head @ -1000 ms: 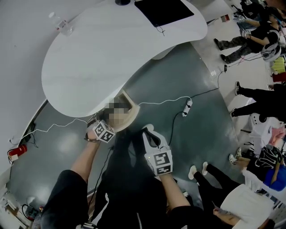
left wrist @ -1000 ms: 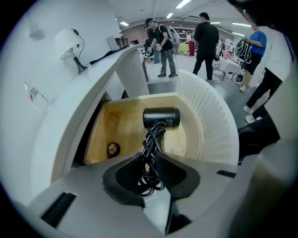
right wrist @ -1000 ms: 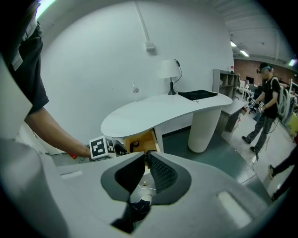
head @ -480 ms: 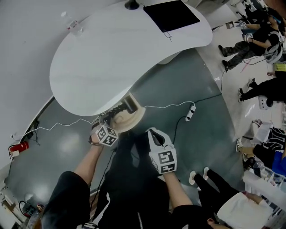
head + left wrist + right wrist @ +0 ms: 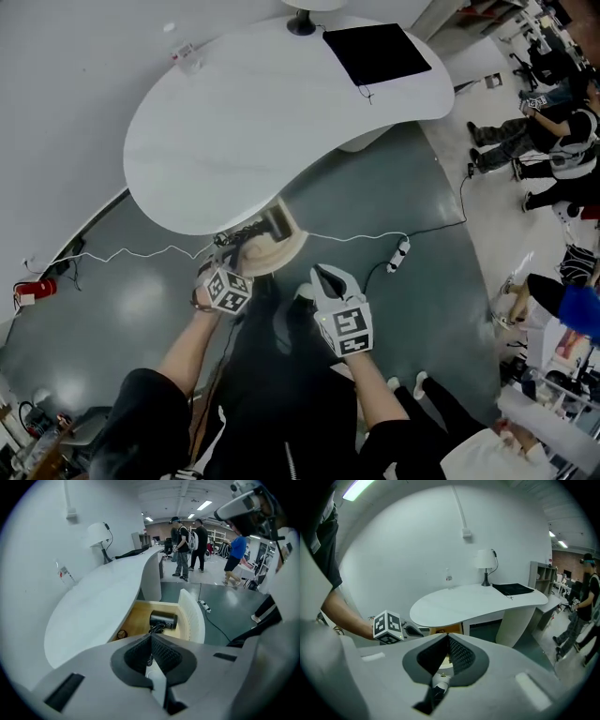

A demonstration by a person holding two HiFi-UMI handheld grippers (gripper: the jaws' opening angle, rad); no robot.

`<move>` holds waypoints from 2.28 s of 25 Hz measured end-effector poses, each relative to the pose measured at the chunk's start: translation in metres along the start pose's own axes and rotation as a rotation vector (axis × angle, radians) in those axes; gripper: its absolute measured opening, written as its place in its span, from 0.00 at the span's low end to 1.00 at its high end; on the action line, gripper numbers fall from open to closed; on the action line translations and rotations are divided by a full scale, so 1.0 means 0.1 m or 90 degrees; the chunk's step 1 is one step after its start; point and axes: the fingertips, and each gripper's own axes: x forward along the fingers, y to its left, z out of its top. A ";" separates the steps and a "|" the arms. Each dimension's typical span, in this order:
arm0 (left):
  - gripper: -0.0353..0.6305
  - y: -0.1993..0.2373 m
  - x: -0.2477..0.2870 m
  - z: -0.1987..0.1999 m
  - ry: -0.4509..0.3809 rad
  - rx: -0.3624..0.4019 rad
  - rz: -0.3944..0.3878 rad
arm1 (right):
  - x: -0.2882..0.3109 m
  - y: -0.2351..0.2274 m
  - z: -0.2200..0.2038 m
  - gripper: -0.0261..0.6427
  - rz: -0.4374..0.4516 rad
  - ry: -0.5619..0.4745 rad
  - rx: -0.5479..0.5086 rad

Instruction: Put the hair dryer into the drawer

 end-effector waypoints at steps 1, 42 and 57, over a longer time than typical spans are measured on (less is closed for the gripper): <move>0.07 -0.03 -0.06 -0.01 0.001 -0.003 0.004 | -0.01 0.01 0.01 0.05 0.009 0.000 -0.005; 0.07 -0.47 -2.44 0.69 -0.214 -0.210 0.228 | -0.97 0.25 0.58 0.05 0.177 -0.178 -0.151; 0.07 -0.63 -2.63 0.86 -0.254 -0.213 0.243 | -1.19 0.31 0.62 0.05 0.173 -0.199 -0.170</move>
